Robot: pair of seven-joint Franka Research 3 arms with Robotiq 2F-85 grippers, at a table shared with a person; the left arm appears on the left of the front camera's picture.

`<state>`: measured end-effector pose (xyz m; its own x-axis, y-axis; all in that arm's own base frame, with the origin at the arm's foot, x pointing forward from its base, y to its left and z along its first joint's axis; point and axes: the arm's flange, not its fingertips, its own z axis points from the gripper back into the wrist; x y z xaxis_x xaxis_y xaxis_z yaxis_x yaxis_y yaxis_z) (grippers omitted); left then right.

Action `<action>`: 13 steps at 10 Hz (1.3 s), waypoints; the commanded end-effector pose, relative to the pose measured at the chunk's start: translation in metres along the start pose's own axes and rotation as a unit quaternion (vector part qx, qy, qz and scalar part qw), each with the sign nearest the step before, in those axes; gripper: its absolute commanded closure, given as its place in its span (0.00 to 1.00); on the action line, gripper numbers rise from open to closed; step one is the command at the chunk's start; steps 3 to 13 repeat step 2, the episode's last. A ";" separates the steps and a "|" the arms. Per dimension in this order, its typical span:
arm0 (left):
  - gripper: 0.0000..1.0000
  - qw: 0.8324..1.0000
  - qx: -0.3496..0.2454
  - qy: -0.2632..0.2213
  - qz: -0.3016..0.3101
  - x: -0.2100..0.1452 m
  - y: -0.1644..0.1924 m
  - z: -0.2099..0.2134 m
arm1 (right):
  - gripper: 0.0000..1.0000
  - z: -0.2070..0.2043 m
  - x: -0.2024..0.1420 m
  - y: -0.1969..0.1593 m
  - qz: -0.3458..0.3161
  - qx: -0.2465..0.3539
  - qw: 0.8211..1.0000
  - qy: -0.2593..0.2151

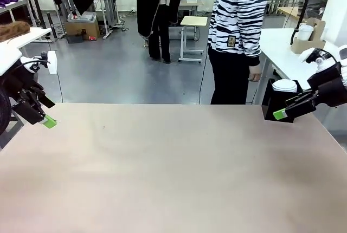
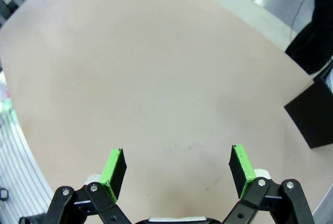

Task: Pour a drink into a cup and package it in a carrier.
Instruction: Insert the held 600 ml Paper Cup into the Cup Carrier.

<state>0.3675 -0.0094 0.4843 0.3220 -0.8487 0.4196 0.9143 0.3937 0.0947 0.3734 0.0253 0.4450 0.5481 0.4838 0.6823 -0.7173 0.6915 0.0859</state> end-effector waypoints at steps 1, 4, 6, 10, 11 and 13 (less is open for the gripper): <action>0.00 1.000 0.002 -0.007 0.006 0.001 0.000 0.000 | 0.00 -0.002 -0.002 -0.003 0.007 0.008 1.000 -0.017; 0.00 1.000 0.002 -0.007 0.006 0.001 0.000 0.000 | 0.00 -0.002 -0.002 -0.003 0.007 0.008 1.000 -0.017; 0.00 1.000 0.002 -0.007 0.006 0.001 0.000 0.000 | 0.00 -0.002 -0.002 -0.003 0.007 0.008 1.000 -0.017; 0.00 1.000 0.002 -0.007 0.006 0.001 0.000 0.000 | 0.00 -0.002 -0.002 -0.003 0.007 0.008 1.000 -0.017; 0.00 1.000 0.002 -0.007 0.006 0.001 0.000 0.000 | 0.00 -0.002 -0.002 -0.003 0.007 0.008 1.000 -0.017; 0.00 1.000 0.002 -0.007 0.006 0.001 0.000 0.000 | 0.00 -0.002 -0.002 -0.003 0.007 0.008 1.000 -0.017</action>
